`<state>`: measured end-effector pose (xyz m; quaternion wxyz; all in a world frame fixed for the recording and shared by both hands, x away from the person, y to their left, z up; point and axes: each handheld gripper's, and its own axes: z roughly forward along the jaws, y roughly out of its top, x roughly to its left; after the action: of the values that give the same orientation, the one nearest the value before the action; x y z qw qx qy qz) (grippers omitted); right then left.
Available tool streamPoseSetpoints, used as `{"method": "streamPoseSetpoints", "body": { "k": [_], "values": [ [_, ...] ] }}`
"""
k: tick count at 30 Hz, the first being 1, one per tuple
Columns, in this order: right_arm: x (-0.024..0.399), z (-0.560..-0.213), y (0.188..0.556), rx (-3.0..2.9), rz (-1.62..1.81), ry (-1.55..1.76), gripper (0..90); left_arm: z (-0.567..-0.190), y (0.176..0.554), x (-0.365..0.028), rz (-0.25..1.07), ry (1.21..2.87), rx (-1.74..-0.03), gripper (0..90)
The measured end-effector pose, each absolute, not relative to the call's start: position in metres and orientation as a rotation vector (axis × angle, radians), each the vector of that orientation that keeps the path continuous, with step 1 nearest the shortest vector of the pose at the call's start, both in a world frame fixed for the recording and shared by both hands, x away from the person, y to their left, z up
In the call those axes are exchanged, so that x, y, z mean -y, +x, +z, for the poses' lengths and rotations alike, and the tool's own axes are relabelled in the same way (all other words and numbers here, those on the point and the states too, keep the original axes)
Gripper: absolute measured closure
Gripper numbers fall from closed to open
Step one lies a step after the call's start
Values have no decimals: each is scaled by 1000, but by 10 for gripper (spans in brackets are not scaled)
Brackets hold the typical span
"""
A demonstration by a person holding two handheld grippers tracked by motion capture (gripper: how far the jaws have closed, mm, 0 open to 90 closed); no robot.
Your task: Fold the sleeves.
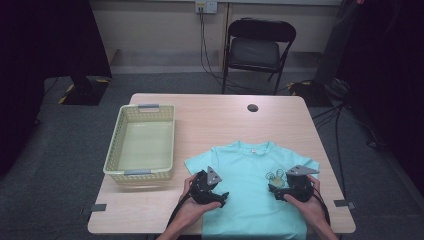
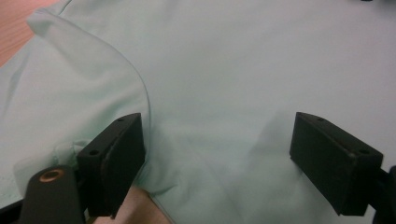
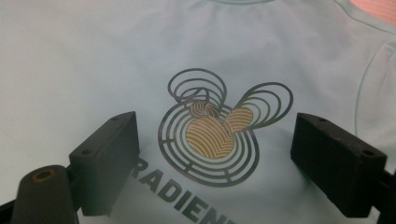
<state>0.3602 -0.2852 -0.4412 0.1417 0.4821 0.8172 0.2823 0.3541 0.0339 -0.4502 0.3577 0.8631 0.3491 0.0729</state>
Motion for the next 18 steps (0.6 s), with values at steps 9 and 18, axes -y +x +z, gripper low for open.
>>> {"method": "streamPoseSetpoints", "body": {
  "k": [9,18],
  "values": [
    [291,-439,345,-2358,817,1387,145,-449,339,-31,176,2224,-869,174],
    [296,-436,332,-2362,813,1391,145,-449,333,-28,179,2216,-859,173]
  ]
}}
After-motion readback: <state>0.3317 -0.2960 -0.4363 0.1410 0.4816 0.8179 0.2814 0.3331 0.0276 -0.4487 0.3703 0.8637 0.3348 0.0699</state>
